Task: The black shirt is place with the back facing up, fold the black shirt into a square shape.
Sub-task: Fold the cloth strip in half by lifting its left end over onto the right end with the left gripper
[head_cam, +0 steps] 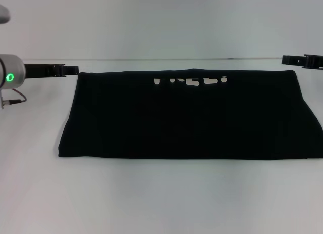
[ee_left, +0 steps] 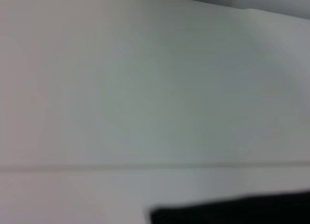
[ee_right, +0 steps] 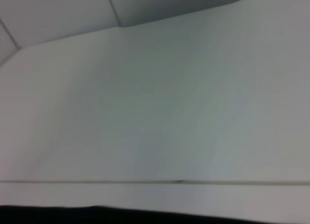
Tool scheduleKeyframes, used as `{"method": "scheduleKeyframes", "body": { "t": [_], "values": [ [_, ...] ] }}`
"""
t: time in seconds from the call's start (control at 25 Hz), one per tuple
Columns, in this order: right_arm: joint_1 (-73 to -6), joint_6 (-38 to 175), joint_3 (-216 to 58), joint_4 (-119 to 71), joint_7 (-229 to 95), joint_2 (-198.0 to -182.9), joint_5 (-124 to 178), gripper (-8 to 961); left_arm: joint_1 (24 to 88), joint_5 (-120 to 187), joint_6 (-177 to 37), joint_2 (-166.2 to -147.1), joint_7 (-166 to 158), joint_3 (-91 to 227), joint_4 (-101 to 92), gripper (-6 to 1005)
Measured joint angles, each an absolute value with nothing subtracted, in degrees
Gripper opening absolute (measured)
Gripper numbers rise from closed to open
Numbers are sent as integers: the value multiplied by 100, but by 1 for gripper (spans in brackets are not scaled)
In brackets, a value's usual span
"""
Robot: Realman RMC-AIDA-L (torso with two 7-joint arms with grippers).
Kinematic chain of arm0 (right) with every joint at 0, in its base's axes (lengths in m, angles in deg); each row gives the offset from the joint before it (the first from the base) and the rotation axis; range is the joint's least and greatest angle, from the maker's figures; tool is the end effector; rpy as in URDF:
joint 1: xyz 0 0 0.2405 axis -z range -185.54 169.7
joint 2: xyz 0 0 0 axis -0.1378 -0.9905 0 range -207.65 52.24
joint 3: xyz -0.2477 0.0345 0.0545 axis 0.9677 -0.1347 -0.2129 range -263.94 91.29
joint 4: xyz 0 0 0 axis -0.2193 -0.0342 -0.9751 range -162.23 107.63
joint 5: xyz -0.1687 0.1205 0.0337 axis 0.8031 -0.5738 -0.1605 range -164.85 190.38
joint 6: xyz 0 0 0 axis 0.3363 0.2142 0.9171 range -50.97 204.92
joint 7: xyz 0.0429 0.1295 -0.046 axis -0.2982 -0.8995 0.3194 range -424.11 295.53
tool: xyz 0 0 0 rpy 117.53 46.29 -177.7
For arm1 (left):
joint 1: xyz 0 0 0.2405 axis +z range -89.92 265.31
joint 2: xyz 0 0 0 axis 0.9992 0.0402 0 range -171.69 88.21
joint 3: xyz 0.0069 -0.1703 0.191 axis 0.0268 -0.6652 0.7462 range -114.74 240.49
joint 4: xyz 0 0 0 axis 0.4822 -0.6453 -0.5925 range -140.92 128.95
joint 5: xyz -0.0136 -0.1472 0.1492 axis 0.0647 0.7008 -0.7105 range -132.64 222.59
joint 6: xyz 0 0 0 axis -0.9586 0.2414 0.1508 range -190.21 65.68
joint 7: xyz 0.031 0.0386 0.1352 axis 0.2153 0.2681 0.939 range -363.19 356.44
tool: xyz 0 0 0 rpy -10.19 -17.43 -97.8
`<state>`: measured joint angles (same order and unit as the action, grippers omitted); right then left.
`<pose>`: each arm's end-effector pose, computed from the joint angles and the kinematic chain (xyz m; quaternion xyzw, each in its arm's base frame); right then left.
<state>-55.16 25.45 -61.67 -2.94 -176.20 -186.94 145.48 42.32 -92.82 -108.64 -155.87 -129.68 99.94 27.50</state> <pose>0.2907 0.4584 0.0695 -0.7829 0.4767 0.1646 0.3643 -0.2836 0.4582 0.0519 -0.7722 -0.4896 -0.1101 0.3897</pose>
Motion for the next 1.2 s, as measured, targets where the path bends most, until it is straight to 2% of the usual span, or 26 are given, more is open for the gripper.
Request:
{"method": "scheduleKeyframes", "body": {
  "t": [0.12,0.24,0.44,0.84,1.2],
  "values": [
    [-5378,1622,-6188,0,-17821,-18668,14544,572,4593,-9249,-11917,-15611,-13149,9984,3432,549],
    [-5201,796,-6218,270,-17980,-18667,14533,644,5078,-9069,-12982,-15672,-13229,9935,4199,786],
    [-4890,8,-6258,510,-17986,-18682,14386,736,5572,-8735,-13830,-15683,-13232,9900,4543,938],
    [-4658,-315,-6203,511,-17523,-18823,14227,734,5796,-8827,-13942,-15686,-13238,9776,4208,939],
    [-4648,-573,-6192,504,-17172,-18835,14235,742,5702,-8876,-13912,-15658,-13337,9817,3968,938]
  ]
}}
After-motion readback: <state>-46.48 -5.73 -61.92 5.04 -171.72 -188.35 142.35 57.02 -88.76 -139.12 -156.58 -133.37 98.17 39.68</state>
